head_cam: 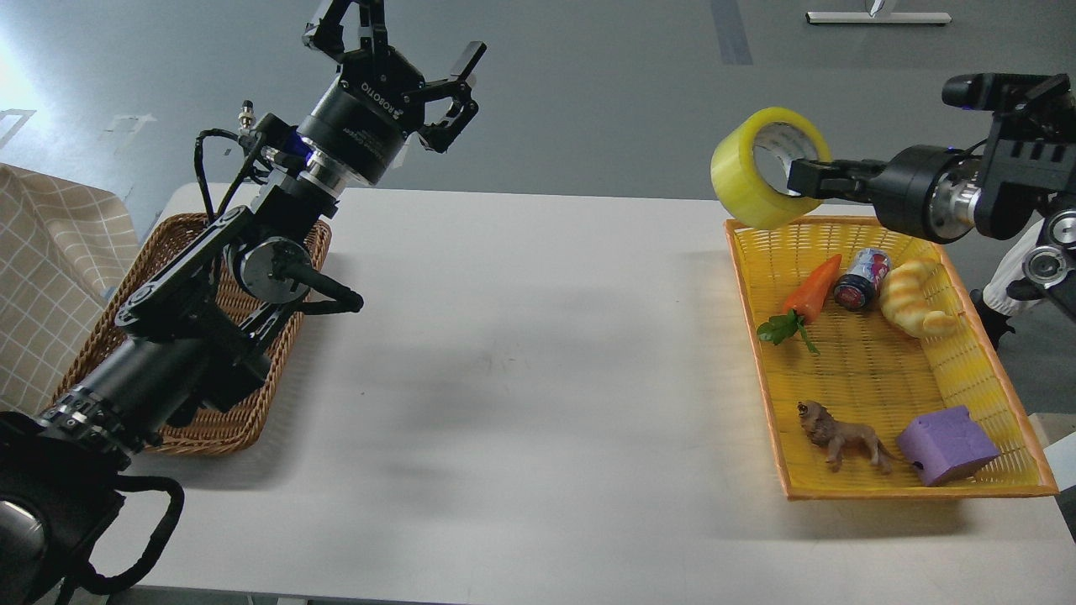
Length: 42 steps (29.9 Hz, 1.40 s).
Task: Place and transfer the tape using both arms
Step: 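Carry the tape roll to the table center and set it down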
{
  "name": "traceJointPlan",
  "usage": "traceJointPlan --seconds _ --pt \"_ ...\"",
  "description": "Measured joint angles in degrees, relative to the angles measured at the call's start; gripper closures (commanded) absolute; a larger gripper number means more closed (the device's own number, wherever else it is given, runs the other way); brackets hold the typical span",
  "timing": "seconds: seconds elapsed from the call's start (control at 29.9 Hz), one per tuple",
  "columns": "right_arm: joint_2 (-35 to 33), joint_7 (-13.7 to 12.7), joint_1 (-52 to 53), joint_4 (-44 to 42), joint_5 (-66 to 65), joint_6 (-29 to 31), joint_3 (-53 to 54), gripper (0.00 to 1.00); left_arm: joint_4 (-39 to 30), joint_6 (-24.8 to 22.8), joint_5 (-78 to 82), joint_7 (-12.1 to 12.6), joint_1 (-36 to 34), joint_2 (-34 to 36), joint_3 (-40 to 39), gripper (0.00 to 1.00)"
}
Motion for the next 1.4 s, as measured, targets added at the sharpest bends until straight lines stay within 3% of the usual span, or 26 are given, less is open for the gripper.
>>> traceJointPlan --seconds 0.67,1.4 --pt "22.66 0.17 8.35 -15.05 -0.01 0.03 -15.54 1.00 0.09 0.00 0.00 0.00 0.01 -0.19 -0.04 0.02" --pt "33.17 0.41 7.65 -22.18 -0.09 0.02 -25.26 1.00 0.09 0.00 -0.09 0.00 0.01 -0.45 -0.19 0.02"
